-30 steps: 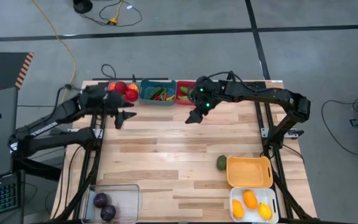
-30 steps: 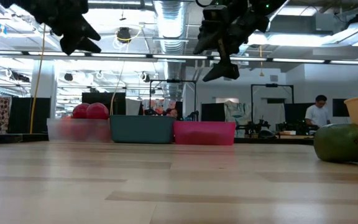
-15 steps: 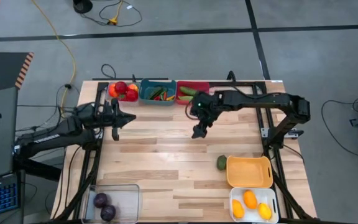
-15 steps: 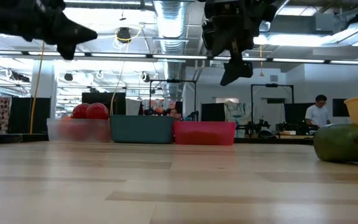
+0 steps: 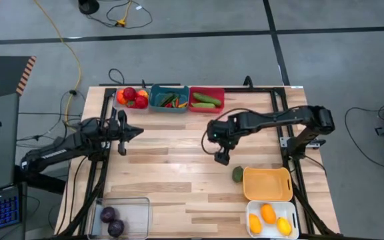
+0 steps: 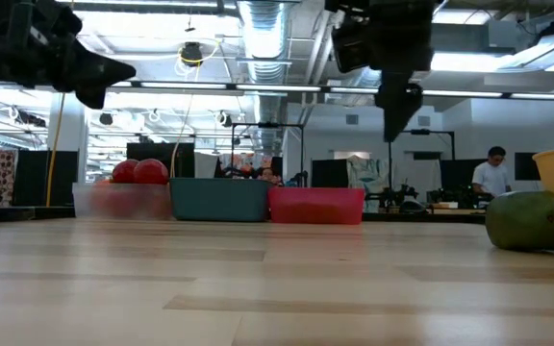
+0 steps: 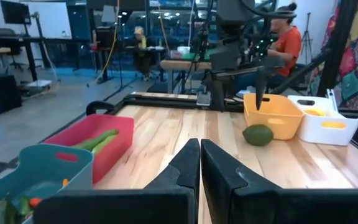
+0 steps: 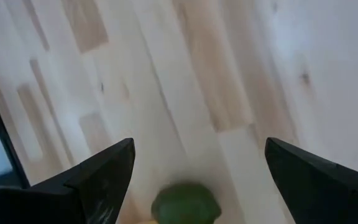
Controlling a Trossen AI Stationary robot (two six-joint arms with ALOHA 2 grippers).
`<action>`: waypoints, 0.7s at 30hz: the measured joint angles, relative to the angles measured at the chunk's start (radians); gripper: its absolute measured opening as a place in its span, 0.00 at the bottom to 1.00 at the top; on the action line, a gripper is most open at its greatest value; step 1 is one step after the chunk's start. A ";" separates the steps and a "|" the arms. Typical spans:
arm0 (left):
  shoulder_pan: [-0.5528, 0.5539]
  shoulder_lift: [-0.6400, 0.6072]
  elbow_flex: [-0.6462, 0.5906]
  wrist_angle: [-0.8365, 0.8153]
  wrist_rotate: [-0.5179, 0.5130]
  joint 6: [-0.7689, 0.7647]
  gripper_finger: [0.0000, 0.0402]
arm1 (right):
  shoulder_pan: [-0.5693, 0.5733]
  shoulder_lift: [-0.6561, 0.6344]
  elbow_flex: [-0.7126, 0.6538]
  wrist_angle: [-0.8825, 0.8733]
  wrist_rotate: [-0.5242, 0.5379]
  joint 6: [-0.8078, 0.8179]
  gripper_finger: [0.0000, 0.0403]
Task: Sort produce into baskets
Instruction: Put the lime into the yellow bin
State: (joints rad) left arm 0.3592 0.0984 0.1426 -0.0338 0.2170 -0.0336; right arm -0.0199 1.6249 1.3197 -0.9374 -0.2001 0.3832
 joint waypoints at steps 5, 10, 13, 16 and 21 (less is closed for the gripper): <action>0.000 -0.077 -0.049 -0.002 0.012 0.003 0.00 | 0.066 0.000 0.000 -0.029 0.002 0.000 0.96; 0.000 -0.094 -0.102 0.001 0.011 0.010 0.00 | 0.143 0.000 0.000 -0.031 0.057 0.001 0.96; 0.000 -0.086 -0.117 0.054 0.025 0.037 0.00 | 0.189 0.000 0.000 -0.032 0.113 0.001 0.96; 0.000 -0.095 -0.129 0.083 0.033 0.085 0.00 | 0.227 0.000 0.000 -0.034 0.167 0.033 0.96; 0.000 -0.094 -0.132 0.098 0.033 0.156 0.00 | 0.264 0.000 0.000 -0.054 0.186 0.125 0.96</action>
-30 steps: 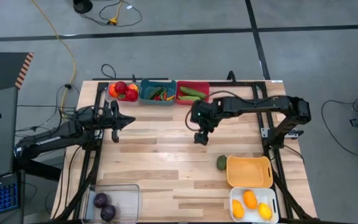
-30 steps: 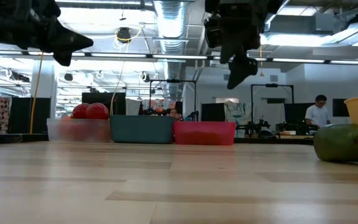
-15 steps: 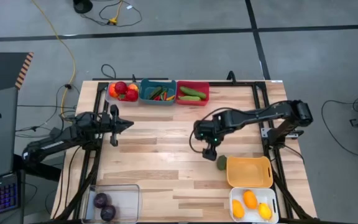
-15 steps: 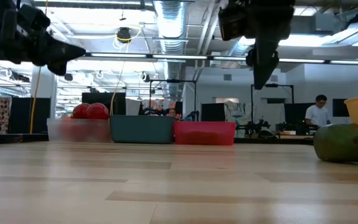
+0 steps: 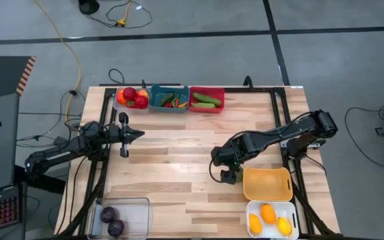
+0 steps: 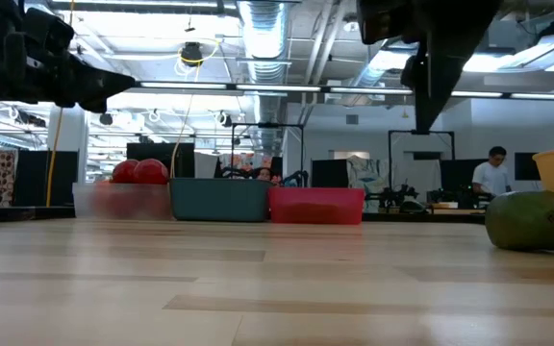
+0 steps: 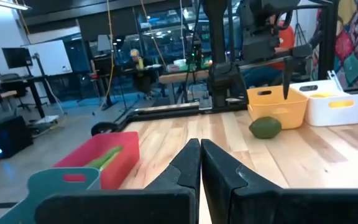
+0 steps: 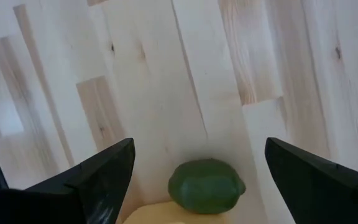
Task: Sort produce into baskets
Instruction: Put the lime into the yellow bin
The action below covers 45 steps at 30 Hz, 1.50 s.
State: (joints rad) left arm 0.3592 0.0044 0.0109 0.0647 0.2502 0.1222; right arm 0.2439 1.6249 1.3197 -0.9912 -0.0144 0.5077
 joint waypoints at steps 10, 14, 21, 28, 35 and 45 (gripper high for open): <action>0.000 0.000 -0.001 -0.002 -0.032 0.019 0.00 | 0.074 0.000 -0.003 -0.066 0.052 0.015 0.96; 0.000 0.002 -0.001 -0.004 -0.047 -0.012 0.00 | 0.098 0.000 -0.046 -0.071 0.053 0.016 0.96; 0.000 0.002 -0.001 -0.006 -0.071 -0.010 0.00 | 0.100 0.001 -0.112 -0.052 0.065 0.110 0.94; 0.000 0.002 -0.002 -0.012 -0.108 -0.029 0.00 | 0.071 0.001 -0.115 -0.050 0.093 0.120 0.93; 0.000 0.002 -0.002 -0.013 -0.108 -0.030 0.00 | 0.070 0.001 -0.115 -0.047 0.090 -0.097 0.92; 0.000 0.002 -0.002 -0.013 -0.108 -0.030 0.00 | 0.101 0.001 -0.115 -0.043 0.066 -0.229 0.92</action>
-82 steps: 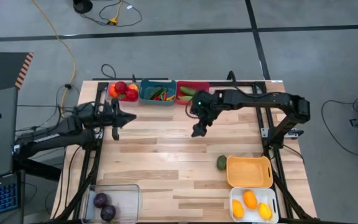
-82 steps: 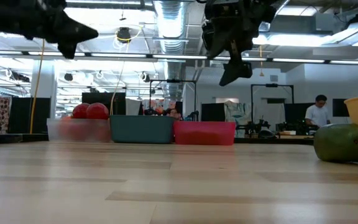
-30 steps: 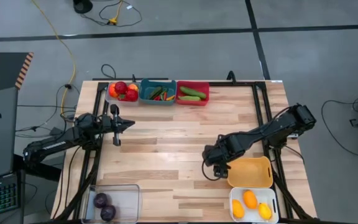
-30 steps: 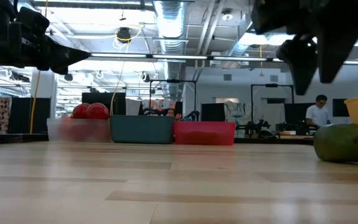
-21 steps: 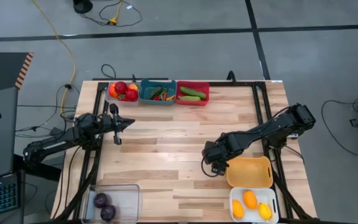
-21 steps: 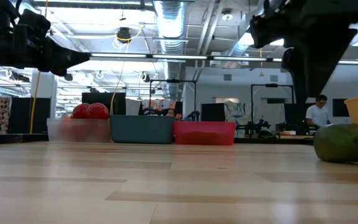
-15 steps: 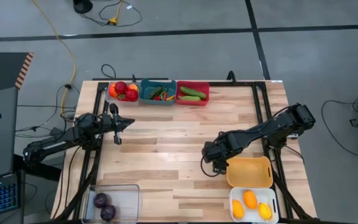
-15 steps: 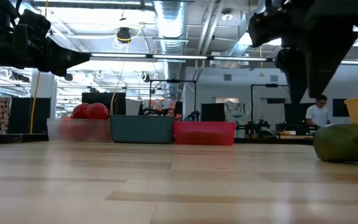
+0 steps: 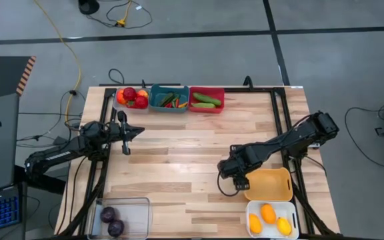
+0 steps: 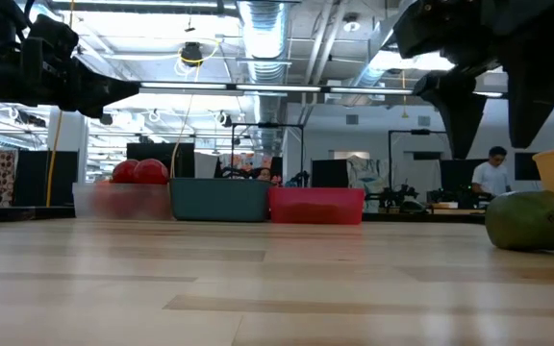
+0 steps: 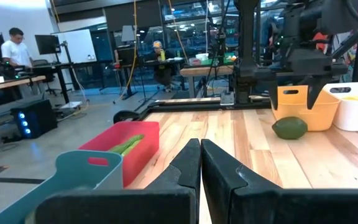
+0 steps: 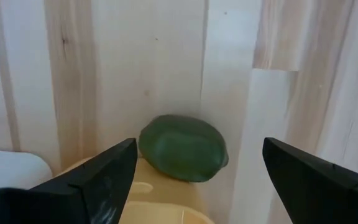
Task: Sort produce into baskets
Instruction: Put the lime into the yellow bin
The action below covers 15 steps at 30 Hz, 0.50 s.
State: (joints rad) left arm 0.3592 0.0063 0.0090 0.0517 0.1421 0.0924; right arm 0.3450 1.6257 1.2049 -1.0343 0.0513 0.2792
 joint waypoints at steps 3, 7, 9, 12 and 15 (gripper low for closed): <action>0.000 0.000 0.000 0.000 0.000 -0.001 0.00 | 0.003 0.015 0.001 0.008 0.000 -0.012 0.92; 0.000 0.000 0.000 0.000 0.000 -0.001 0.00 | 0.007 0.061 0.001 0.033 -0.001 -0.020 0.92; 0.000 0.000 0.000 0.000 -0.001 -0.001 0.00 | 0.007 0.095 0.003 0.027 -0.007 -0.019 0.92; 0.000 0.000 0.000 -0.001 -0.002 0.000 0.00 | 0.008 0.131 0.011 -0.002 -0.019 -0.019 0.92; 0.000 0.000 0.000 -0.001 -0.008 -0.001 0.00 | 0.007 0.162 0.022 -0.031 -0.027 -0.018 0.92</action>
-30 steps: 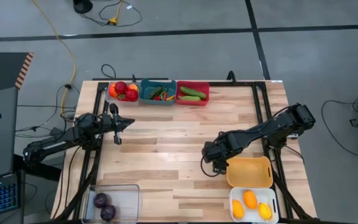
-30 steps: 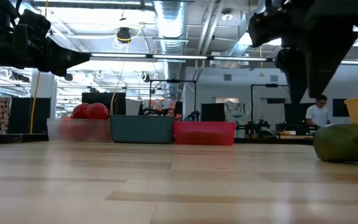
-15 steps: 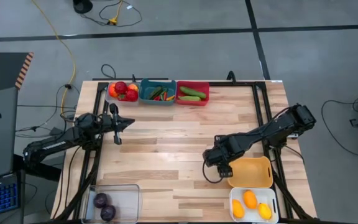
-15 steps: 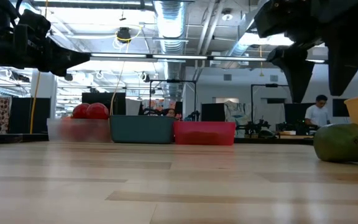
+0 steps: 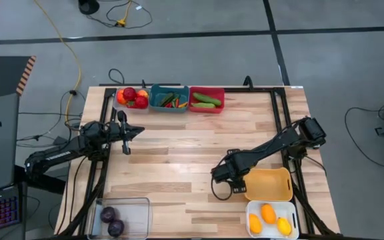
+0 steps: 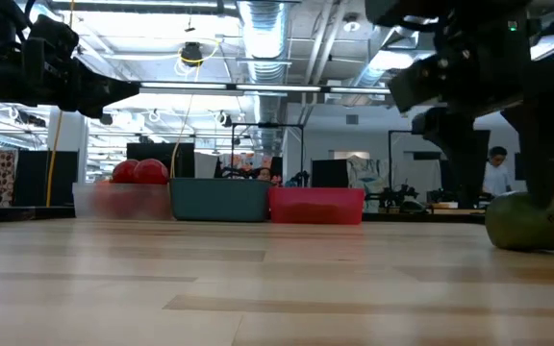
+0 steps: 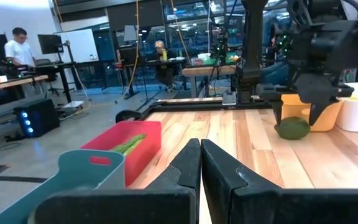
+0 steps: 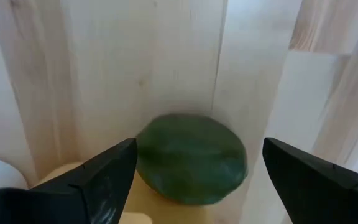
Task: Sort produce into baskets
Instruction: Put the lime into the yellow bin
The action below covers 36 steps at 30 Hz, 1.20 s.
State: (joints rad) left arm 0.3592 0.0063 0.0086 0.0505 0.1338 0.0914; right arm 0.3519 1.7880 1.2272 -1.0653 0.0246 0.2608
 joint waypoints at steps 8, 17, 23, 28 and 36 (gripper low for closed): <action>0.000 0.000 0.000 0.000 -0.003 -0.005 0.00 | 0.000 0.018 0.010 -0.057 -0.003 0.000 0.92; 0.000 0.000 0.000 0.000 -0.004 -0.004 0.00 | -0.010 0.018 0.010 -0.045 -0.025 0.013 0.92; 0.000 0.000 0.000 0.000 -0.003 -0.005 0.00 | -0.047 0.018 0.010 -0.042 -0.072 0.117 0.92; 0.000 0.000 0.000 0.000 -0.003 -0.005 0.00 | -0.064 0.018 0.010 -0.042 -0.078 0.138 0.92; 0.000 0.000 0.000 0.000 -0.003 -0.005 0.00 | -0.080 0.018 0.010 -0.041 -0.106 0.215 0.92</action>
State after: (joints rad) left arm 0.3592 0.0063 0.0082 0.0503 0.1307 0.0860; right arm 0.2714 1.8065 1.2369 -1.1065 -0.0818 0.4753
